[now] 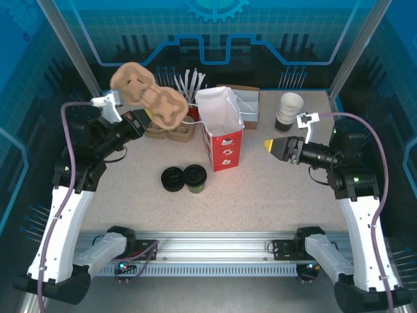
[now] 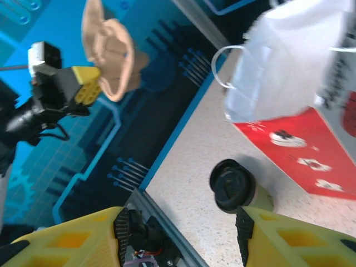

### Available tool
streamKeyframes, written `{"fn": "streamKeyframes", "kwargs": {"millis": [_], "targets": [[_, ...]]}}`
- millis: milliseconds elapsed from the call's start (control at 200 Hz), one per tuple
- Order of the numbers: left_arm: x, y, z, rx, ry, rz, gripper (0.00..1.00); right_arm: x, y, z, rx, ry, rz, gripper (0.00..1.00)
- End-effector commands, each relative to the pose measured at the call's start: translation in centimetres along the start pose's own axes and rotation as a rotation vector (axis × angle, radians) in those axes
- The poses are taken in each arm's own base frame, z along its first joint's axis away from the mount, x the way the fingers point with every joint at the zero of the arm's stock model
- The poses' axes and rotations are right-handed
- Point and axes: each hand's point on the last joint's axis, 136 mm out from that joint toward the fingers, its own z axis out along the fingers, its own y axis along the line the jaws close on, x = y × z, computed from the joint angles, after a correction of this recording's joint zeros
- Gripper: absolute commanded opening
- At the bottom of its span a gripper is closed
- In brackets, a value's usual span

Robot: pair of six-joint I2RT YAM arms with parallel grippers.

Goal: Pack the takeout coffee

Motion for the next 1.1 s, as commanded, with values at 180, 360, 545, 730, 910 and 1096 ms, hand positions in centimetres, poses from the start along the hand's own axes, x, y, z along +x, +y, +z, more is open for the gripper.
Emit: {"fn": "streamKeyframes", "kwargs": {"millis": [180, 360, 545, 730, 910, 1096], "targets": [[5.8, -7.6, -0.1, 0.383, 0.222, 0.170, 0.10, 0.0, 6.3, 2.6, -0.189, 0.116, -0.145, 0.56], [7.8, -9.2, 0.0, 0.503, 0.284, 0.202, 0.11, 0.8, 7.4, 3.5, -0.227, 0.166, -0.171, 0.56], [9.0, -9.7, 0.5, 0.540, 0.327, 0.228, 0.11, 1.5, 7.9, 3.8, -0.247, 0.196, -0.183, 0.55], [10.0, -10.3, 1.0, 0.570, 0.368, 0.238, 0.13, 1.7, 7.9, 4.0, -0.250, 0.209, -0.181, 0.52], [10.6, -10.2, 1.7, 0.563, 0.399, 0.236, 0.12, 1.6, 8.1, 4.2, -0.257, 0.218, -0.184, 0.43], [11.2, -10.7, 1.7, 0.579, 0.417, 0.247, 0.12, 1.6, 7.7, 4.5, -0.238, 0.225, -0.175, 0.41]]}}
